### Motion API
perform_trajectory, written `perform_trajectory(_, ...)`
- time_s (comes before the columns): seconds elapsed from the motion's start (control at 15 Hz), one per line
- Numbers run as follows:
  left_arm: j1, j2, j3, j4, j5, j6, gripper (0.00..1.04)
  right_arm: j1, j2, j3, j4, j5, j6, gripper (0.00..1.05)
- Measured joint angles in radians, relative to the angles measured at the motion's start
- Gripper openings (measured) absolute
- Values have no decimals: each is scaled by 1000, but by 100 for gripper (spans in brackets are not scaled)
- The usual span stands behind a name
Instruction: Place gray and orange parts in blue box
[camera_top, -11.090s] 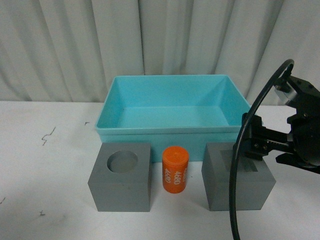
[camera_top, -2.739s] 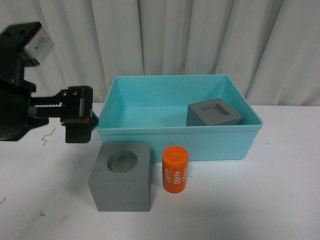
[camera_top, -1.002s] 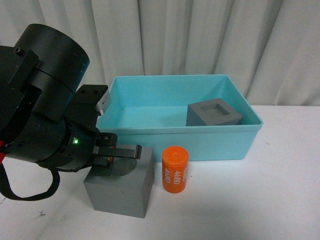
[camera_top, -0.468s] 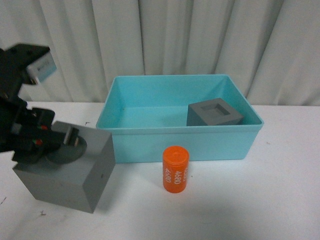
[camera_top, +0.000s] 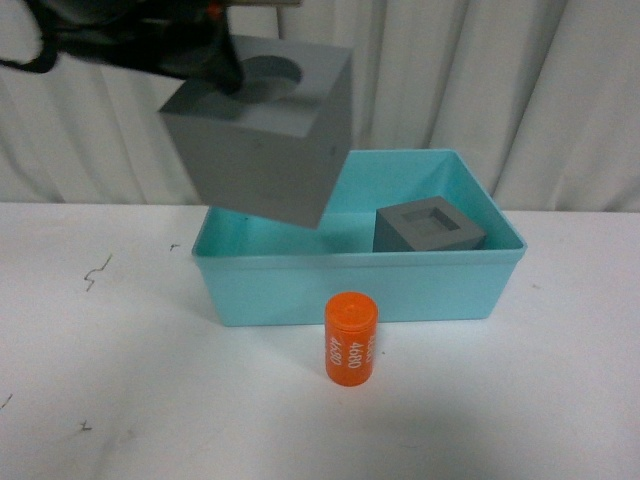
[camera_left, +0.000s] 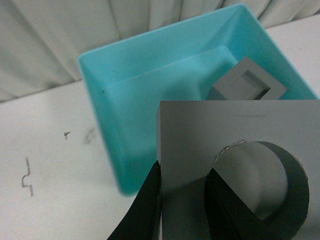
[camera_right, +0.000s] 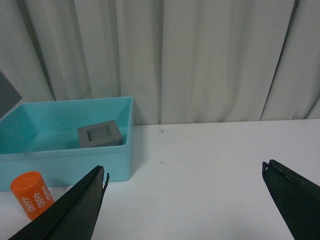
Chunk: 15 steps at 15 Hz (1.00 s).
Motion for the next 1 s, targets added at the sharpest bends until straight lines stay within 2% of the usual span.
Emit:
perform_trajectory(0.27,-76,258,257,-73,-14,-55,19,0,0,0,0,0,0,98)
perform_trajectory(0.6,-55,468,494,-134,-68,-140,19,0,0,0,0,0,0,98)
perform_trajectory(1.0,33,515,469,-115,-101,-160,19,0,0,0,0,0,0,98)
